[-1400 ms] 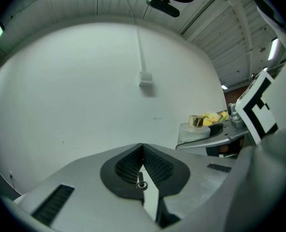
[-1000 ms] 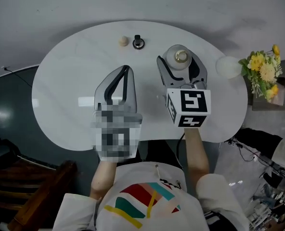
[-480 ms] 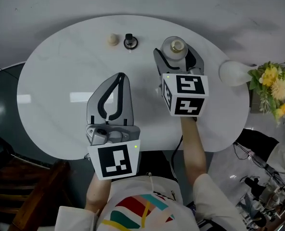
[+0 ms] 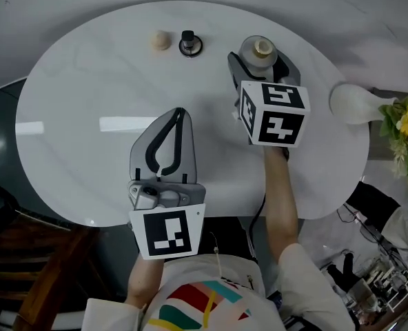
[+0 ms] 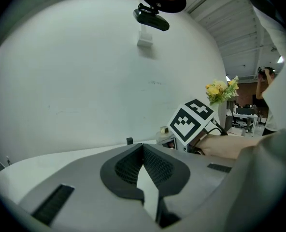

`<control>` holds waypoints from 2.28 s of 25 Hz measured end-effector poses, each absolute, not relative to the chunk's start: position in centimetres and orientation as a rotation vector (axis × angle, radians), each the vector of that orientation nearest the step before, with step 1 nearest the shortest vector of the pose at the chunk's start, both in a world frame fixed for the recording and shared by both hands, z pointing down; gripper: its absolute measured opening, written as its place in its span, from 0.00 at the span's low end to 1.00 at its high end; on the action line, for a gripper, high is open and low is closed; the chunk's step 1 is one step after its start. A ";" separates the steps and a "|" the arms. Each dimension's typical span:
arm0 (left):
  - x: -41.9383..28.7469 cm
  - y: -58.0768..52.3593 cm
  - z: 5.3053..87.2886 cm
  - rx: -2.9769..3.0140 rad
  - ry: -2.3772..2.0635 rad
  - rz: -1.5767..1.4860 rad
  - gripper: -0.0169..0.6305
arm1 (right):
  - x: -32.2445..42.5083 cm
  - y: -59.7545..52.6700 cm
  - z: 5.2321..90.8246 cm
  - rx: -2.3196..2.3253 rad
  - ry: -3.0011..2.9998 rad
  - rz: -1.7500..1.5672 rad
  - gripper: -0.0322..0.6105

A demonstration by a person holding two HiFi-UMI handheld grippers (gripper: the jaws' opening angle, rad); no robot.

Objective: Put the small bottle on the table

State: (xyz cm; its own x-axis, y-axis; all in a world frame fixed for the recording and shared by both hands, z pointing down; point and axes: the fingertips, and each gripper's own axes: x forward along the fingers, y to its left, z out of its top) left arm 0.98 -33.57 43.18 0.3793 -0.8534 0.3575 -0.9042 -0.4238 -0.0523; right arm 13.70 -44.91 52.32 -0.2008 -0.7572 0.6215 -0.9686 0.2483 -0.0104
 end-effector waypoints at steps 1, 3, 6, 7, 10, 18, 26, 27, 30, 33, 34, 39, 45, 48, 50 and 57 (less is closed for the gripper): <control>0.9 -33.5 43.4 2.467 -1.593 0.500 0.05 | 13.7 -45.0 52.5 1.568 -2.026 0.560 0.57; 0.8 -33.5 43.8 2.449 -1.595 0.494 0.05 | 13.7 -45.3 52.9 1.567 -2.026 0.564 0.57; 0.5 -33.7 44.0 2.437 -1.599 0.491 0.05 | 13.6 -45.5 53.4 1.565 -2.022 0.565 0.57; 0.4 -33.7 44.1 2.434 -1.600 0.493 0.05 | 13.5 -45.6 53.6 1.564 -2.020 0.566 0.57; 0.1 -33.9 44.3 2.427 -1.604 0.493 0.05 | 13.3 -45.7 54.0 1.558 -2.017 0.562 0.57; -0.4 -33.9 44.4 2.412 -1.610 0.478 0.05 | 13.2 -45.3 54.4 1.568 -2.009 0.558 0.57; -0.8 -33.4 44.1 2.408 -1.624 0.462 0.05 | 13.3 -45.1 54.5 1.577 -2.018 0.564 0.57; -0.9 -33.3 44.0 2.408 -1.626 0.460 0.05 | 13.3 -45.1 54.5 1.580 -2.020 0.564 0.57; -0.9 -33.0 43.6 2.411 -1.628 0.448 0.05 | 13.2 -45.2 54.4 1.586 -2.033 0.551 0.57; -1.0 -32.8 43.0 2.420 -1.633 0.433 0.05 | 13.1 -45.5 53.1 1.602 -2.062 0.487 0.57; -1.0 -32.8 42.6 2.423 -1.639 0.427 0.05 | 13.1 -45.7 52.3 1.614 -2.075 0.464 0.57; -1.4 -32.6 39.6 2.439 -1.685 0.360 0.05 | 12.8 -45.9 46.9 1.662 -2.139 0.384 0.57; -1.8 -32.5 33.0 2.508 -1.756 0.225 0.05 | 12.5 -44.2 35.3 1.767 -2.253 0.206 0.49; -2.2 -32.2 29.0 2.557 -1.791 0.145 0.05 | 12.3 -42.2 29.0 1.839 -2.311 0.119 0.43; -2.6 -31.8 26.4 2.584 -1.807 0.093 0.05 | 12.2 -40.5 25.2 1.881 -2.345 0.063 0.38; -3.8 -28.8 20.4 2.650 -1.839 -0.019 0.05 | 11.0 -33.3 17.6 1.972 -2.442 -0.055 0.14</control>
State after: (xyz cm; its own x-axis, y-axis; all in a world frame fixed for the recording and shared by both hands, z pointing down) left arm -3.83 -28.79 20.42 0.3510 -0.9346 -0.0574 -0.9356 -0.3476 -0.0625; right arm 10.96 -33.28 17.60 -0.2108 -0.9773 -0.0204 -0.9773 0.2102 0.0281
